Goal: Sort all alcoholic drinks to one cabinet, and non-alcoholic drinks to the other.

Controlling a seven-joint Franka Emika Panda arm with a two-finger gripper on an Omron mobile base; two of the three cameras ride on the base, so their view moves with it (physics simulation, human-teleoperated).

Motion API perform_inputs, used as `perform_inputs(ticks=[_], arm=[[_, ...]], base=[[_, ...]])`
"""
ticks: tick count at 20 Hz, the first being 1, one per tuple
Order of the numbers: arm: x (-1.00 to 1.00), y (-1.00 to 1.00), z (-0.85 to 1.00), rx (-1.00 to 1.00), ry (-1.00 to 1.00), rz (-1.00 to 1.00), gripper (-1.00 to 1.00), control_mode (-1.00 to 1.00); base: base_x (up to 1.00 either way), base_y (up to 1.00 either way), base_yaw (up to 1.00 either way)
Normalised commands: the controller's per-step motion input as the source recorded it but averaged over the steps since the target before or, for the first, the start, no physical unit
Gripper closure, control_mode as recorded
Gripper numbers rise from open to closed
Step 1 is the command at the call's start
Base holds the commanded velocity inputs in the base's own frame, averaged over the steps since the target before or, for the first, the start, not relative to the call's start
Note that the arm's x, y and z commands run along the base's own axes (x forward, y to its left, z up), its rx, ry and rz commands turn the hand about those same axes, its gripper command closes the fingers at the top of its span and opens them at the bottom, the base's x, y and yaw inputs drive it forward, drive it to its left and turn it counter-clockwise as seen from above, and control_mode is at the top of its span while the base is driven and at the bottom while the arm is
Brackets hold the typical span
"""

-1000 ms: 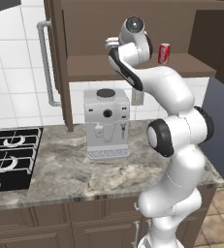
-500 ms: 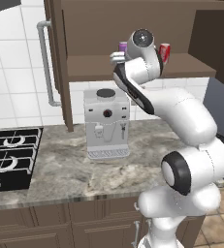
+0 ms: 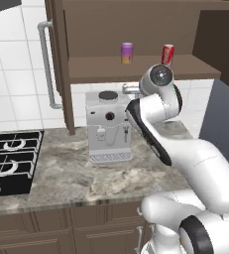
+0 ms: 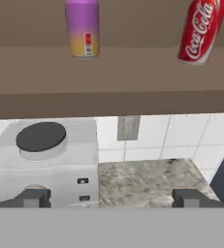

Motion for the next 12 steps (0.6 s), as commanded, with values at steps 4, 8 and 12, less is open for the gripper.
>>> perform_inputs(ticks=[4, 8, 12], arm=[[-1.0, -0.02, -0.5, 0.02, 0.07, -0.07, -1.0, -1.0], [-1.0, -0.11, -0.69, 0.04, 0.16, -0.09, -1.0, -1.0], [-0.59, -0.19, -0.99, 0.01, 0.26, -0.07, -1.0, -1.0]], base=[[0.0, 0.0, 0.0], [0.0, 0.0, 0.0], [0.0, 0.0, 0.0]])
